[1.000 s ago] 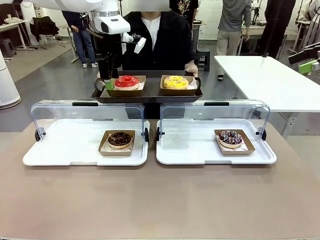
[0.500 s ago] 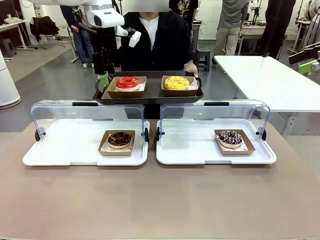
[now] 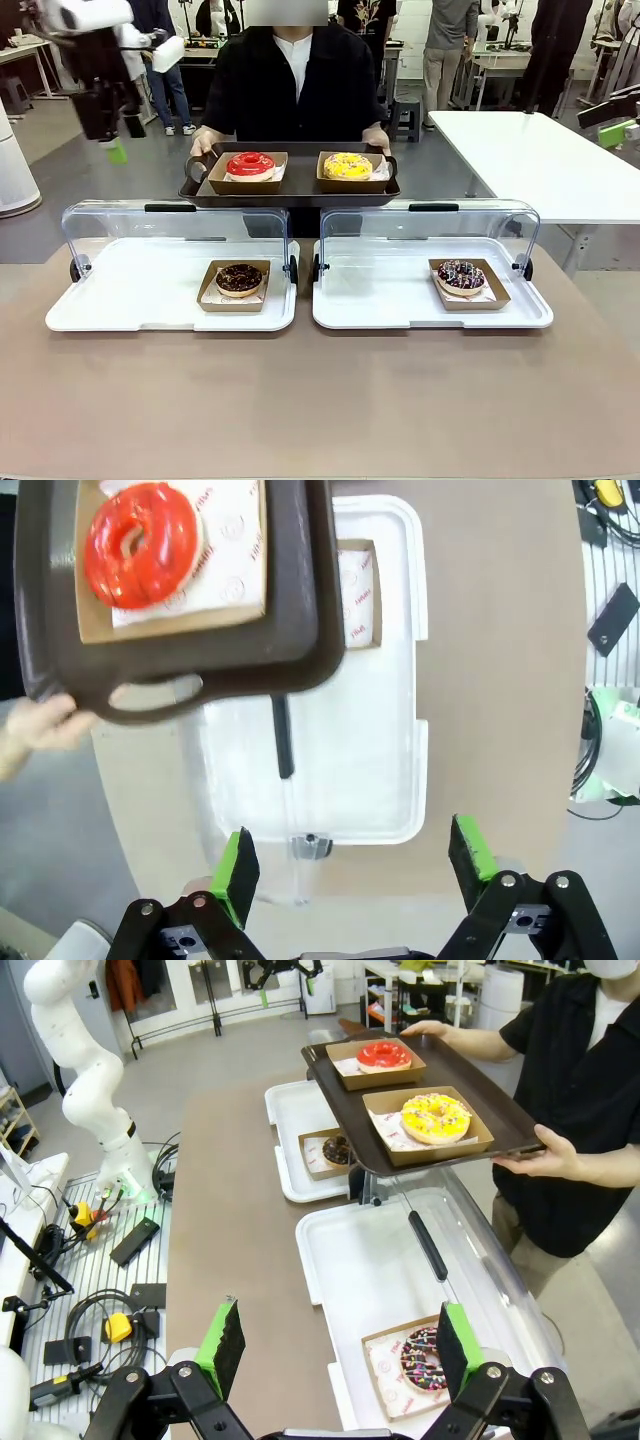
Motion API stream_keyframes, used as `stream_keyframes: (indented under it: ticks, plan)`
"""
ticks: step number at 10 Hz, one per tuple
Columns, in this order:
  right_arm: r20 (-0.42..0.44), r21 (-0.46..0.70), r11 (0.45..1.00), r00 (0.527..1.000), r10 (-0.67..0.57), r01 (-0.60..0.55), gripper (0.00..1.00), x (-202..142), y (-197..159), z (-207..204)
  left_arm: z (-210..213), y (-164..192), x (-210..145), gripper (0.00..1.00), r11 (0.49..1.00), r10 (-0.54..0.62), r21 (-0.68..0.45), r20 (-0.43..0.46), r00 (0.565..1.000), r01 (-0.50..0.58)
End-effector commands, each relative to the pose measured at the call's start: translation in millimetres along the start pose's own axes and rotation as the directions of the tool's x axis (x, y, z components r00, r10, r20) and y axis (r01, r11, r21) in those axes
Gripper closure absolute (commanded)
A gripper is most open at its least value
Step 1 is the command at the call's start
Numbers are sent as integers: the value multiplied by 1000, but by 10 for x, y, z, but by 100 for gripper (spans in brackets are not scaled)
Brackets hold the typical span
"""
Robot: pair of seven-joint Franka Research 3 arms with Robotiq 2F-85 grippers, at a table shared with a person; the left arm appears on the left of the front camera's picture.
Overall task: Provide the desired donut to the person.
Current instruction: Place the picked Paper togo box onto the Handle tray extended by the person.
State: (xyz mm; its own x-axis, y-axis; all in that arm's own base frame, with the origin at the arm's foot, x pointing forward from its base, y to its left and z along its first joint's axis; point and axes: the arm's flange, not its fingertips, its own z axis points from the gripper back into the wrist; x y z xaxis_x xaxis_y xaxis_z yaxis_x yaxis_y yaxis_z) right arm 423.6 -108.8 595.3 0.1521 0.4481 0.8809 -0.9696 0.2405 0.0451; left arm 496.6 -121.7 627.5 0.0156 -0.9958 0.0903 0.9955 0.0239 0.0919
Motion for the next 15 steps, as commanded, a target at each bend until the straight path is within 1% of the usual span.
stream_keyframes:
  ticks: [1, 3, 4, 5, 13, 14, 15]
  plan:
    - [6, -1, 1000, 1000, 2, -2, 0, 12, 13, -1, -158, -229, -172, 2, 1000, 3, 24, 30, 1000, -4]
    - [6, -1, 1000, 1000, 2, -2, 0, 12, 13, -1, -207, -266, -280, 2, 1000, 24, 2, 19, 1000, -24]
    - [6, -1, 1000, 1000, 2, -2, 0, 12, 13, -1, -228, -315, -296, 2, 999, 8, 35, -32, 999, -7]
    - [6, -1, 1000, 1000, 2, -2, 0, 12, 13, -1, -151, -211, -276, 2, 999, 36, -7, -1, 999, -36]
    - [6, -1, 1000, 1000, 2, -2, 0, 12, 13, -1, -179, -229, -278, 1, 999, 32, -2, -8, 999, -32]
    - [6, -1, 1000, 1000, 2, -2, 0, 12, 13, -1, -192, -110, -539, 1, 995, 5, -101, 165, 986, 12]
    - [6, -1, 1000, 1000, 2, -2, 0, 12, 13, -1, -195, -118, -801, 1, 990, 21, -141, 305, 952, 23]
